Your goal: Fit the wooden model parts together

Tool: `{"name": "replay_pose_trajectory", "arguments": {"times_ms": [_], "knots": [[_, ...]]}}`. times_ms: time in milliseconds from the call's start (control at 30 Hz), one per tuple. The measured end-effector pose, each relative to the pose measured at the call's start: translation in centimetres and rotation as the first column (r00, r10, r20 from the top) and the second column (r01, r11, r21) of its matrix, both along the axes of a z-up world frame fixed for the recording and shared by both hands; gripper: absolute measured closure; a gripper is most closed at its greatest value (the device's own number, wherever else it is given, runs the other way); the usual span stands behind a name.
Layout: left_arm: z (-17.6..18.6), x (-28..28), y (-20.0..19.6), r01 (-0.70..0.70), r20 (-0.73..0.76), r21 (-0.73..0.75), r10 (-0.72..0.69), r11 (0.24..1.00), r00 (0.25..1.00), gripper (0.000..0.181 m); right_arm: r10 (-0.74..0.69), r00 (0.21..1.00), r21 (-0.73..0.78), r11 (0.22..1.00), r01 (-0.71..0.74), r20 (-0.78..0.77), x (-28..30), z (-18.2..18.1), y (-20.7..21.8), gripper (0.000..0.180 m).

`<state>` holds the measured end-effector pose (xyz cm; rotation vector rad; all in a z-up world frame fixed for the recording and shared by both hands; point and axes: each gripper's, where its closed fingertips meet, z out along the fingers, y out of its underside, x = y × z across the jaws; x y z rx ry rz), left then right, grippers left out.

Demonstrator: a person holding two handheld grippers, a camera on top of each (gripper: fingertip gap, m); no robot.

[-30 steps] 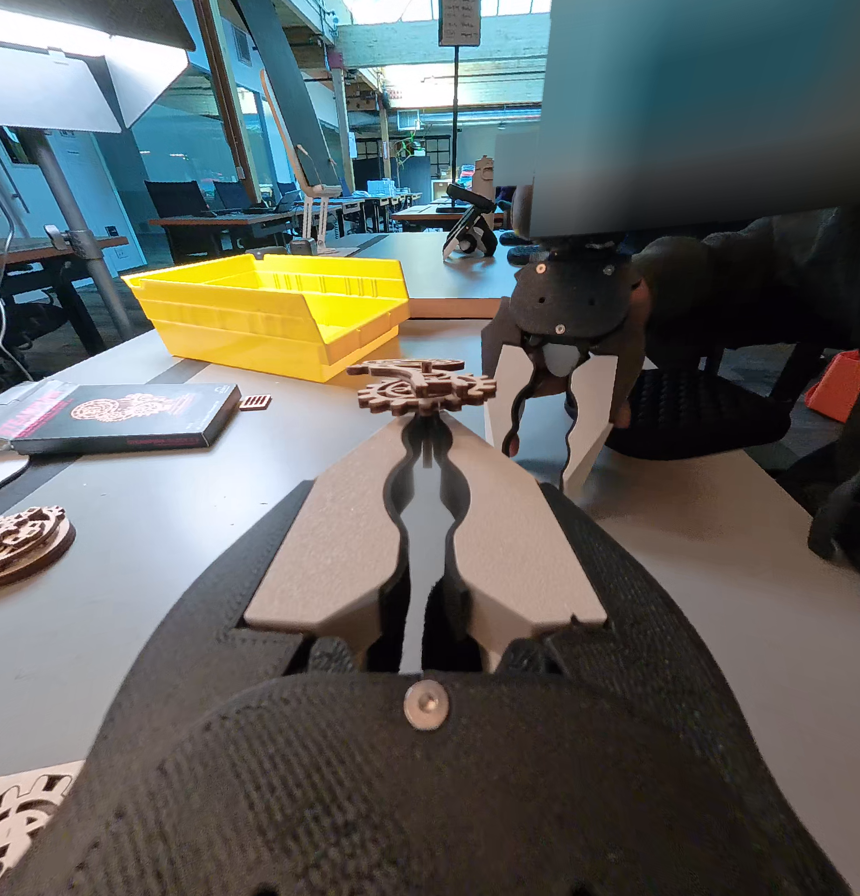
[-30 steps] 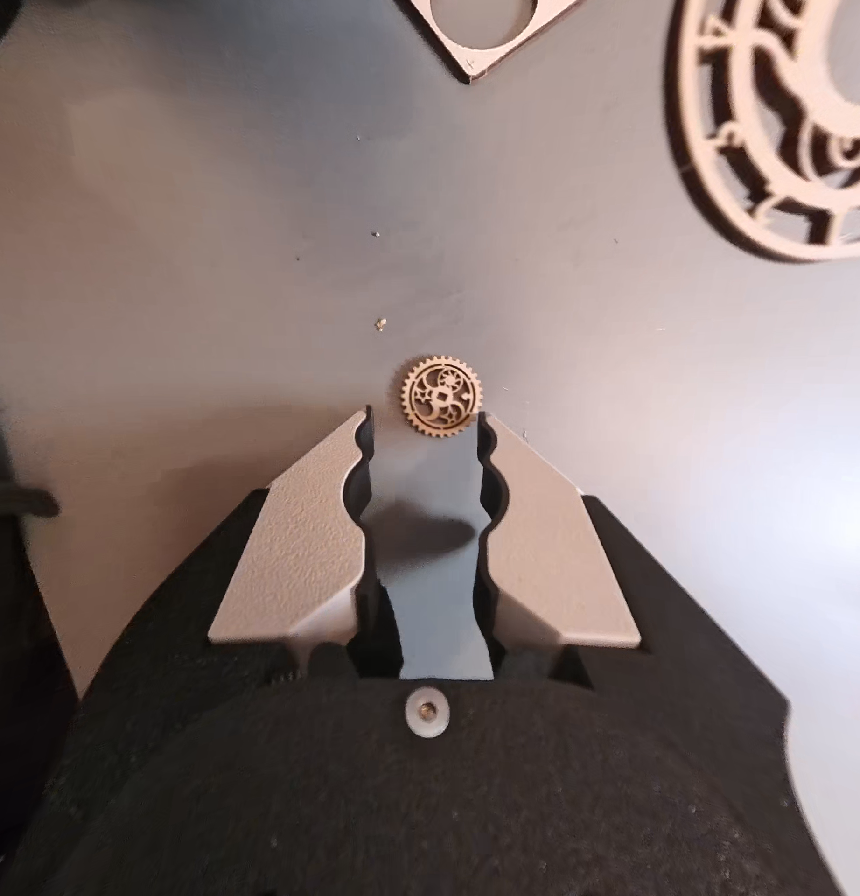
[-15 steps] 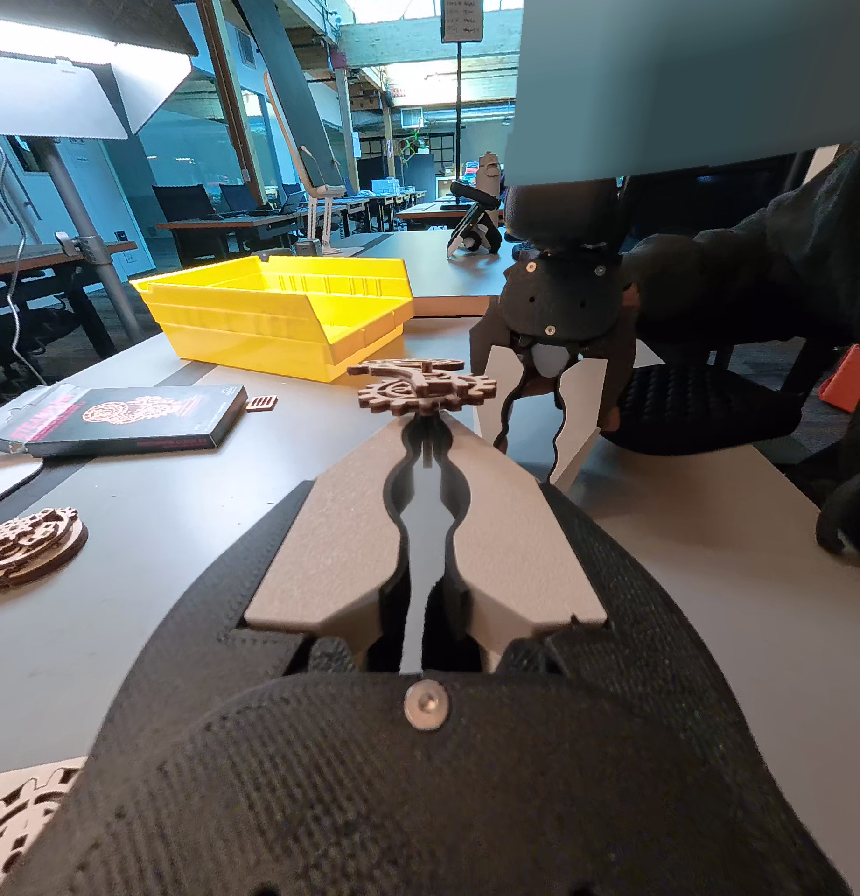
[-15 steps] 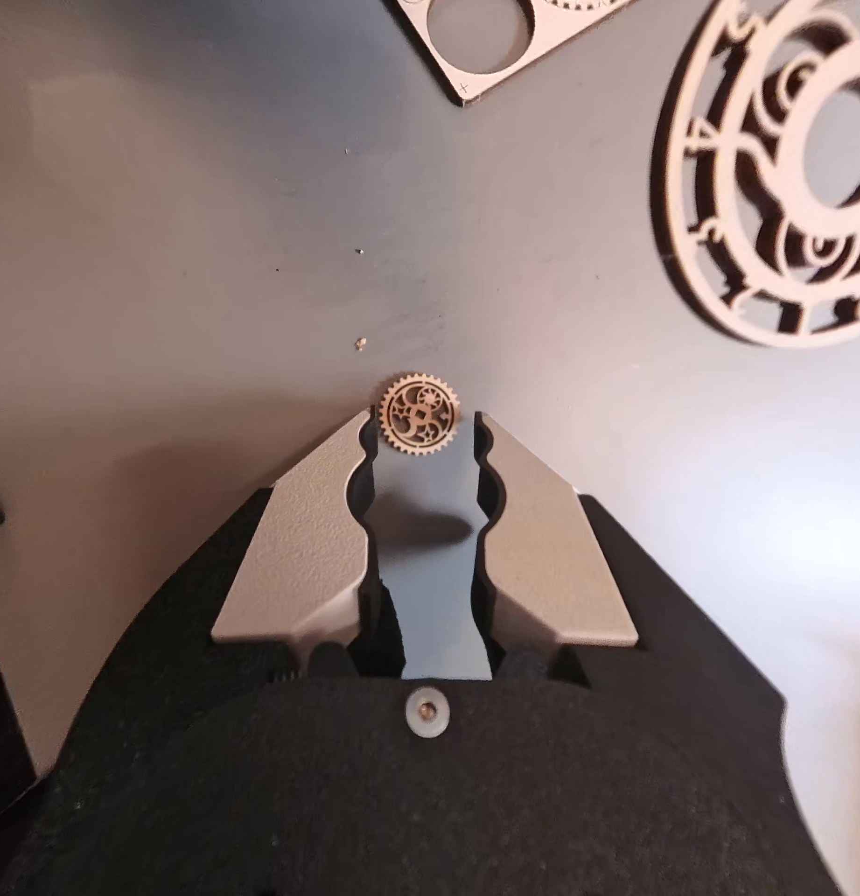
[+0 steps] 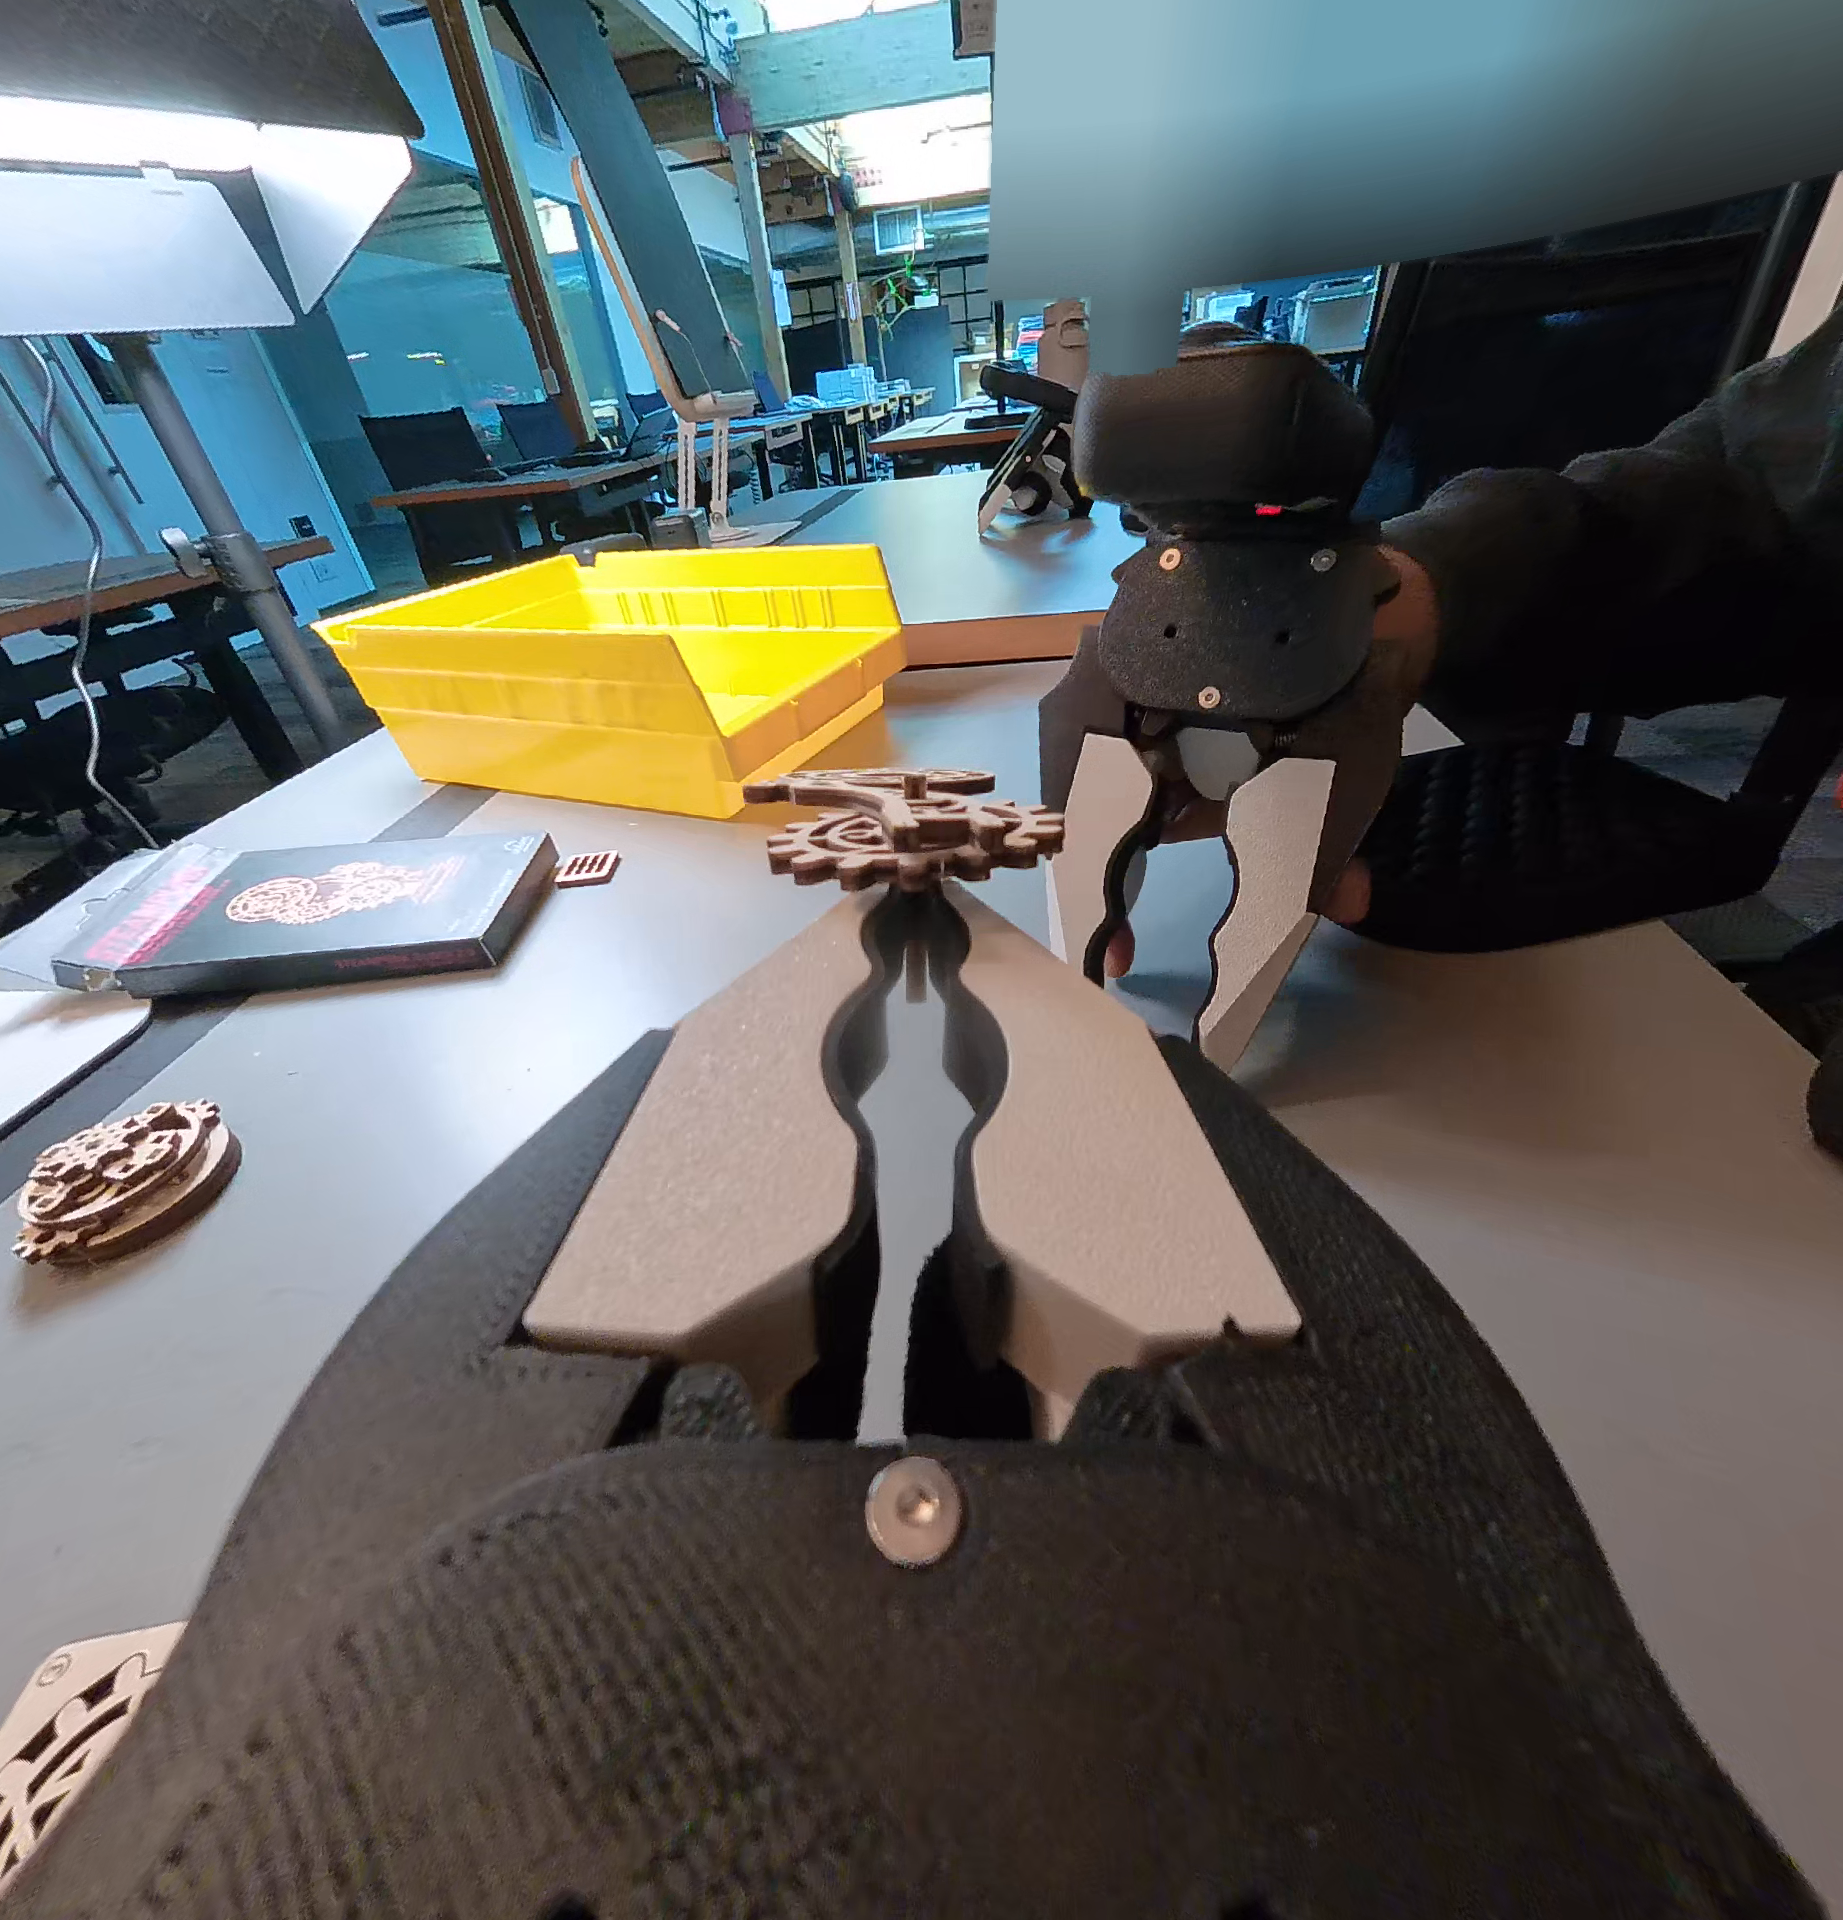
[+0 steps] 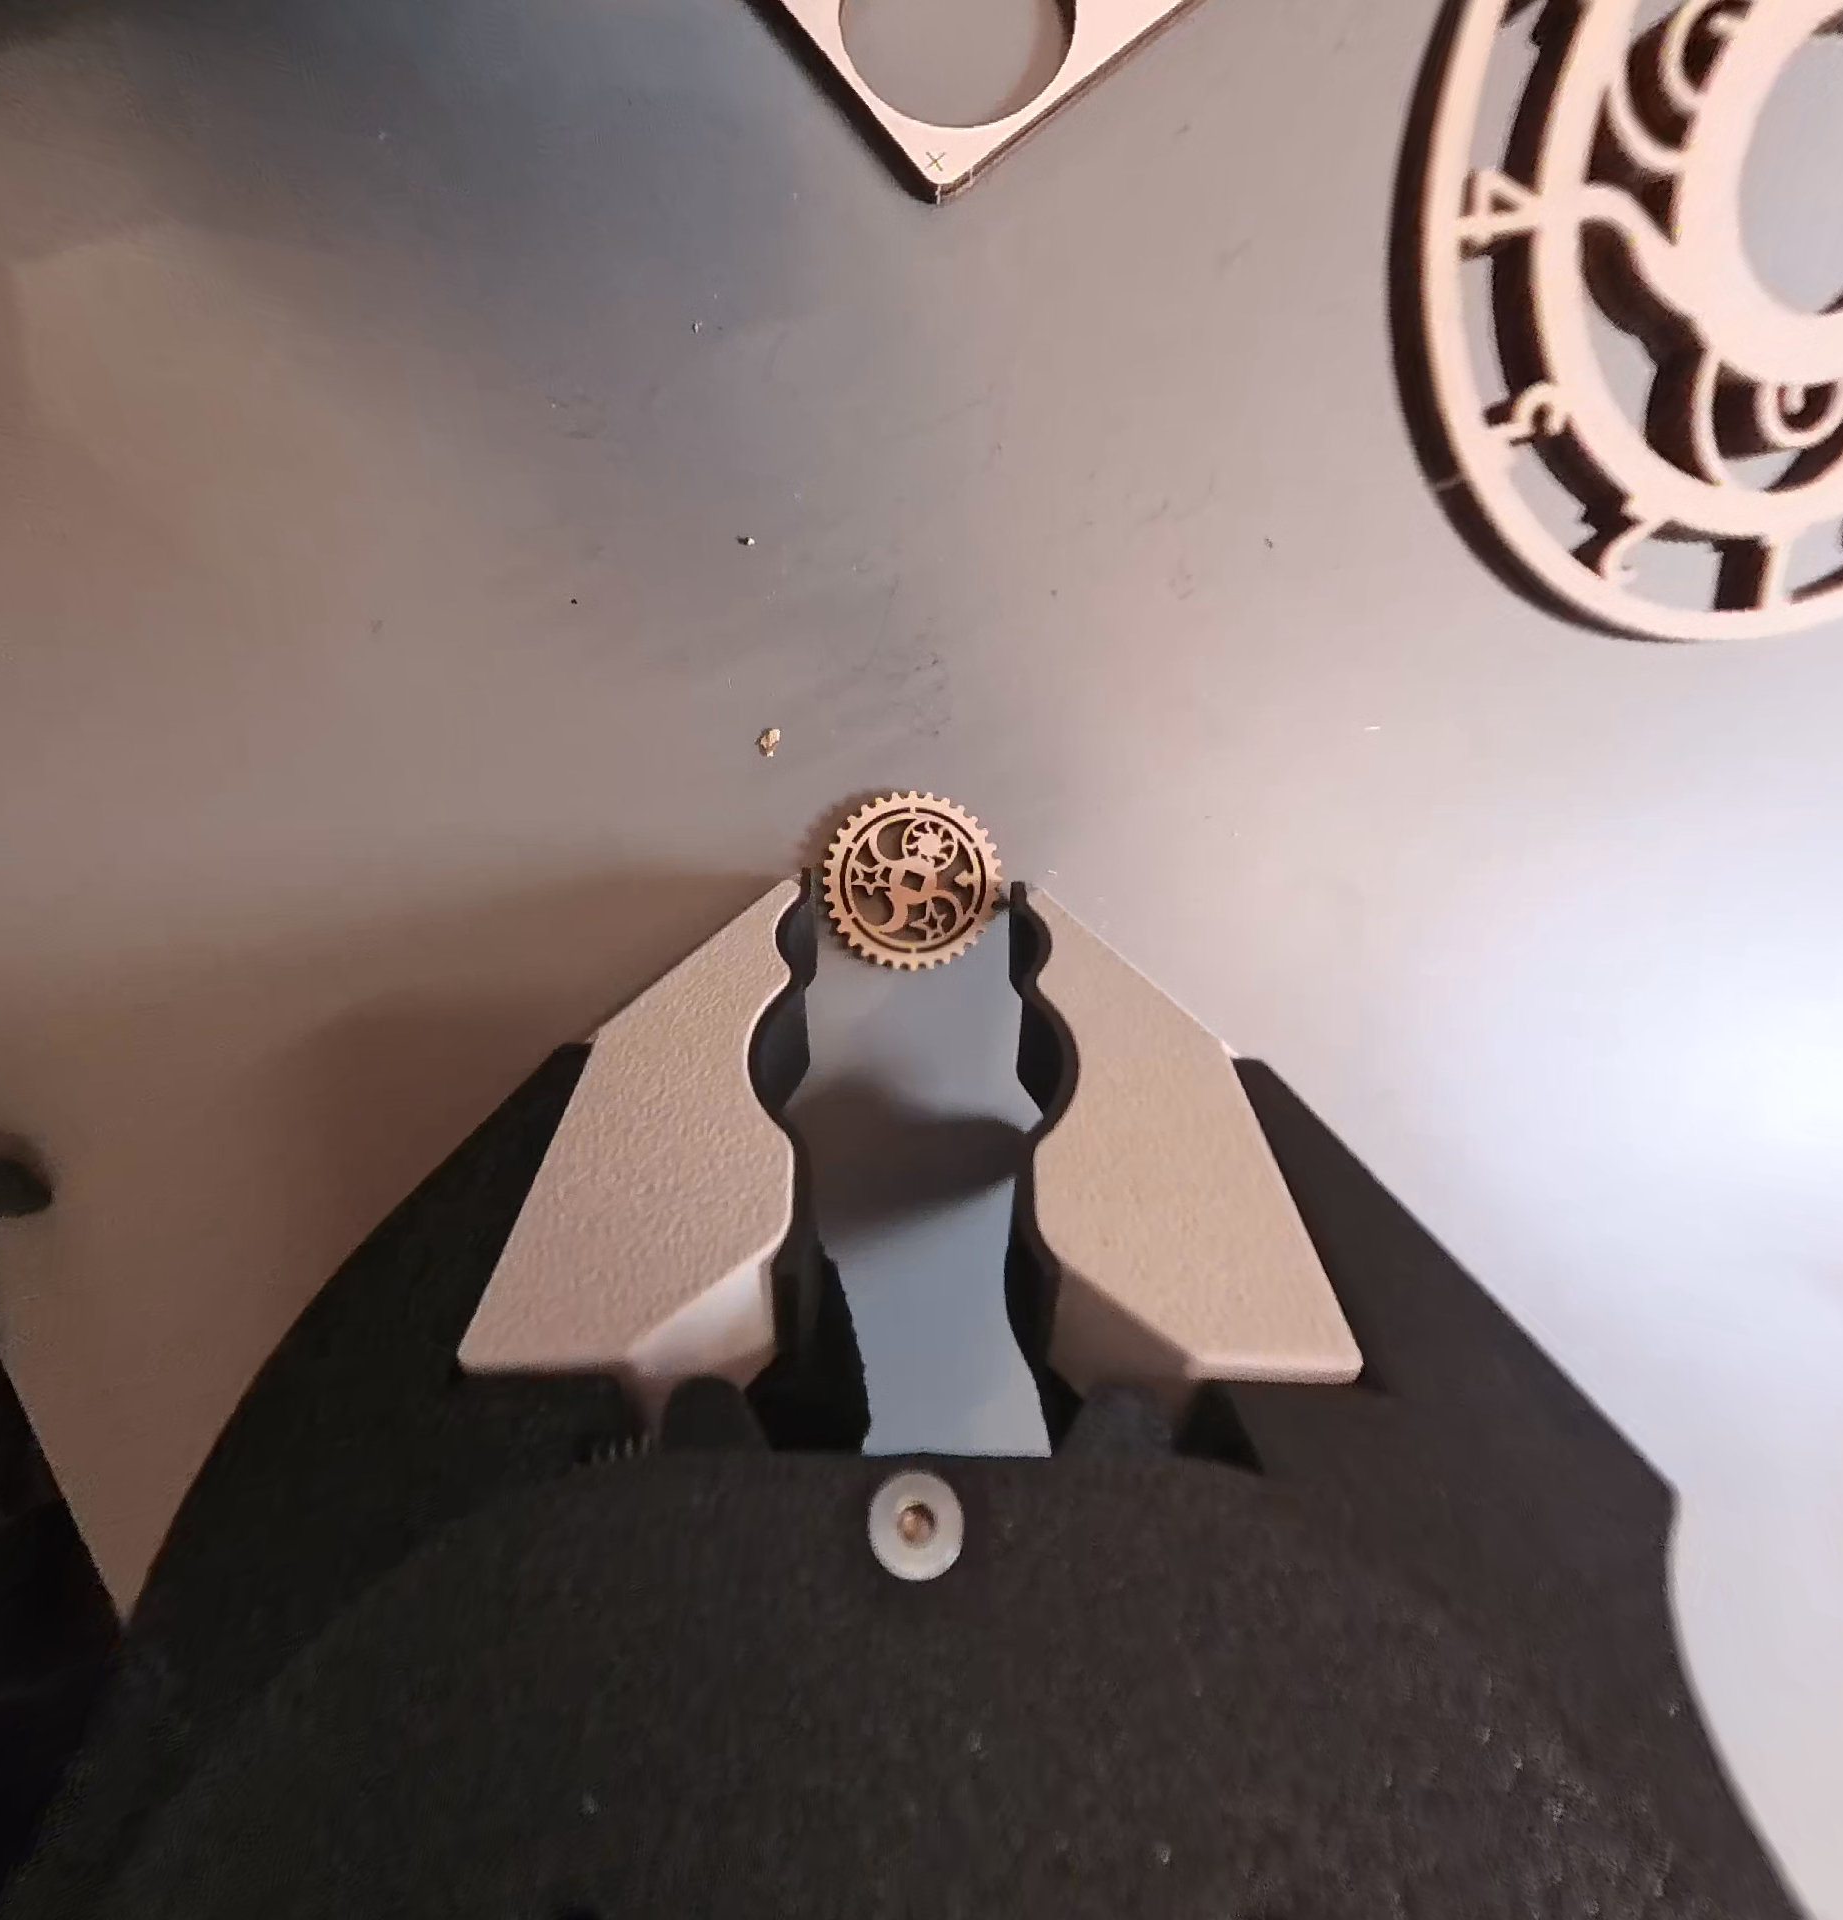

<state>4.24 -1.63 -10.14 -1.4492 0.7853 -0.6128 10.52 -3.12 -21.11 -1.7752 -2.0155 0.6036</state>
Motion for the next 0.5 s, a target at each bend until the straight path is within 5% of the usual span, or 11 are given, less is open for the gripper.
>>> {"name": "replay_pose_trajectory", "arguments": {"times_ms": [233,500], "knots": [[-0.10,0.11,-0.04,0.004,-0.008,-0.002,-0.004,1.000,1.000,0.180,-0.037,0.999,-0.013,0.999,0.037,-0.003,-0.33,-0.11,-0.08,0.146],[-0.20,0.23,-0.09,0.010,-0.010,-0.007,-0.010,1.000,1.000,0.180,0.129,0.992,0.041,0.991,-0.129,0.000,-0.81,0.03,-0.68,0.144]]}}
